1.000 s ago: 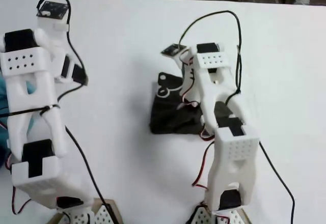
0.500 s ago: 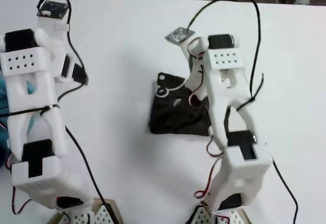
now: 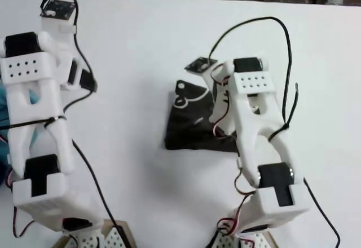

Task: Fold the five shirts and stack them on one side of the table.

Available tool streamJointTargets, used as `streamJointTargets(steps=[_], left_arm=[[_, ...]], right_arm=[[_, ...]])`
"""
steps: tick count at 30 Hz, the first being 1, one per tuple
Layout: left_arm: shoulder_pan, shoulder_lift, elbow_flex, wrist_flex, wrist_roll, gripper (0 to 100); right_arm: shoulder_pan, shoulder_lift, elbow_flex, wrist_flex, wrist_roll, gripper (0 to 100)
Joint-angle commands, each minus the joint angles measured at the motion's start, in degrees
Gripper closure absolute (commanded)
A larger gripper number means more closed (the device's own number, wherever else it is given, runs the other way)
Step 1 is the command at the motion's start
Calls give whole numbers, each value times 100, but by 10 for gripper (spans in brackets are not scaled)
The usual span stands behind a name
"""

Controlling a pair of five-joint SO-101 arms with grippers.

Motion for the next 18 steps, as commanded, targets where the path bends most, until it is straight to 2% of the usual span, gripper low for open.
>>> streamJointTargets(steps=[1, 4, 12, 18], left_arm=[[-35, -352, -57, -53, -26, 699], [-35, -343, -31, -62, -35, 699], [-35, -343, -31, -79, -35, 699], [-35, -343, -22, -79, -35, 699]], right_arm=[[119, -356, -26, 40, 70, 837], [84, -453, -105, 40, 70, 782], [92, -998, -1266, -400, 26, 779], [48, 84, -1178, -1279, 18, 779]])
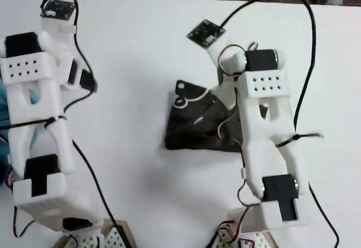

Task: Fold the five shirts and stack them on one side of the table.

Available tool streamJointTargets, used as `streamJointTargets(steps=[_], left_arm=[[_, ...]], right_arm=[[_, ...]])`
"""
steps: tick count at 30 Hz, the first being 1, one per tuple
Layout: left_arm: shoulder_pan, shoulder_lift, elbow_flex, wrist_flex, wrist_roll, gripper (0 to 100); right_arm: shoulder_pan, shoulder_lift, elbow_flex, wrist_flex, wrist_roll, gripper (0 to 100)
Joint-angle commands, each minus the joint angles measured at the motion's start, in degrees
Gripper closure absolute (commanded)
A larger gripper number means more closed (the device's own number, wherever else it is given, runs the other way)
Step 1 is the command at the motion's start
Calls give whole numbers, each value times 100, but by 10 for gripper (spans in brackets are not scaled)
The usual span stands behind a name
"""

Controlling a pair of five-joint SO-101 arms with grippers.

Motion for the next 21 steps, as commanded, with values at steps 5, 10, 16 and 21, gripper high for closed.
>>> streamJointTargets(steps=[5, 10, 16, 21], left_arm=[[-35, -334, -22, -79, -35, 699], [-35, -334, -22, -88, -35, 699], [-26, -334, -22, -132, -35, 699], [-26, -334, -22, -167, -35, 699]], right_arm=[[-40, 1859, -448, -330, -79, 779], [-198, 2273, -870, -84, -167, 778], [-453, 2334, -941, -101, -158, 777], [-453, 2334, -941, -136, -158, 779]])
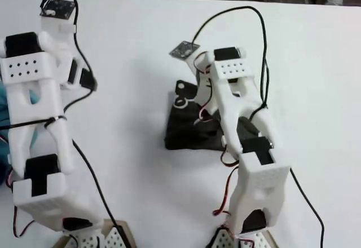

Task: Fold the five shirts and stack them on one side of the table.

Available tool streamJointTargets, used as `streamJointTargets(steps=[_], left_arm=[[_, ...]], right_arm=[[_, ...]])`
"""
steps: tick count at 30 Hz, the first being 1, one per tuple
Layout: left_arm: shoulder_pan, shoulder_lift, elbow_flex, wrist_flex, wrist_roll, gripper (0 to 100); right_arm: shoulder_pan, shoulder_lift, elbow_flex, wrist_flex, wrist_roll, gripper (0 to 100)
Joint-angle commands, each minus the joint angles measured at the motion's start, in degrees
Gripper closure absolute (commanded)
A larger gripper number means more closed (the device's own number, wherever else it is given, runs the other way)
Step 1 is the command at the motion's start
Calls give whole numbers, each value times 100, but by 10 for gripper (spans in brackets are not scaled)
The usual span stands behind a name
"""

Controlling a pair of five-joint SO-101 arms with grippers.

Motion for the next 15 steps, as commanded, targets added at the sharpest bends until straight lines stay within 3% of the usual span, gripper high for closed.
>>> streamJointTargets(steps=[1, 15], left_arm=[[-26, -334, -22, -79, -26, 699], [-26, -334, -22, -53, -26, 699]], right_arm=[[-4, -13, -237, 13, -44, 779], [-4, 567, -273, 66, -88, 788]])
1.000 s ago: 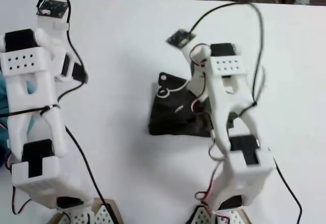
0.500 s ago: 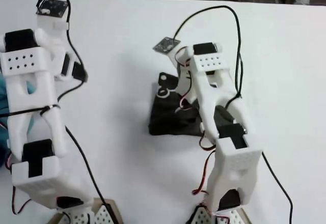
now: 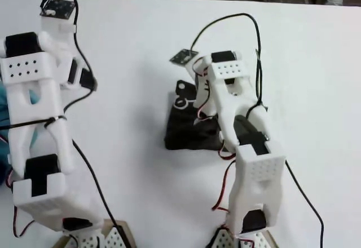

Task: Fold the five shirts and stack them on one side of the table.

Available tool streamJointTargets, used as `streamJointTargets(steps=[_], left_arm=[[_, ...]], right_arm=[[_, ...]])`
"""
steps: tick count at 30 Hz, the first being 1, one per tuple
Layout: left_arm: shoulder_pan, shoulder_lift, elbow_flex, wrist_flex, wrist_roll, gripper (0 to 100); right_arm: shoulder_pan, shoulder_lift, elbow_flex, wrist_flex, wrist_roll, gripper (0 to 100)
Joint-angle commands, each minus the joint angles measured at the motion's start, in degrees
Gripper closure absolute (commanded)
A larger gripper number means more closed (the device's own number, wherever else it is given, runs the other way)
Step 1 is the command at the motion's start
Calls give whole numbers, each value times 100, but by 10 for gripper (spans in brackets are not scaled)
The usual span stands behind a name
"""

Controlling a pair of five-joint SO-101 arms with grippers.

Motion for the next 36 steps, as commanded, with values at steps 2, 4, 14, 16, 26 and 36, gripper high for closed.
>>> streamJointTargets(steps=[2, 4, 14, 16, 26, 36], left_arm=[[-26, -334, -22, -53, -26, 699], [-26, -334, -13, -53, -26, 699], [-26, -325, -13, -62, -26, 699], [-26, -325, -13, -62, -26, 699], [-26, -325, -13, -44, -35, 699], [-26, -325, -22, -79, -35, 699]], right_arm=[[-4, -22, -229, 180, -62, 828], [-4, -75, -290, 259, -62, 889], [4, -1024, -299, 576, -62, 978], [4, -1253, -281, 629, -62, 978], [444, -1613, -273, 1138, -18, 978], [1253, -1622, 949, 1174, 484, 978]])
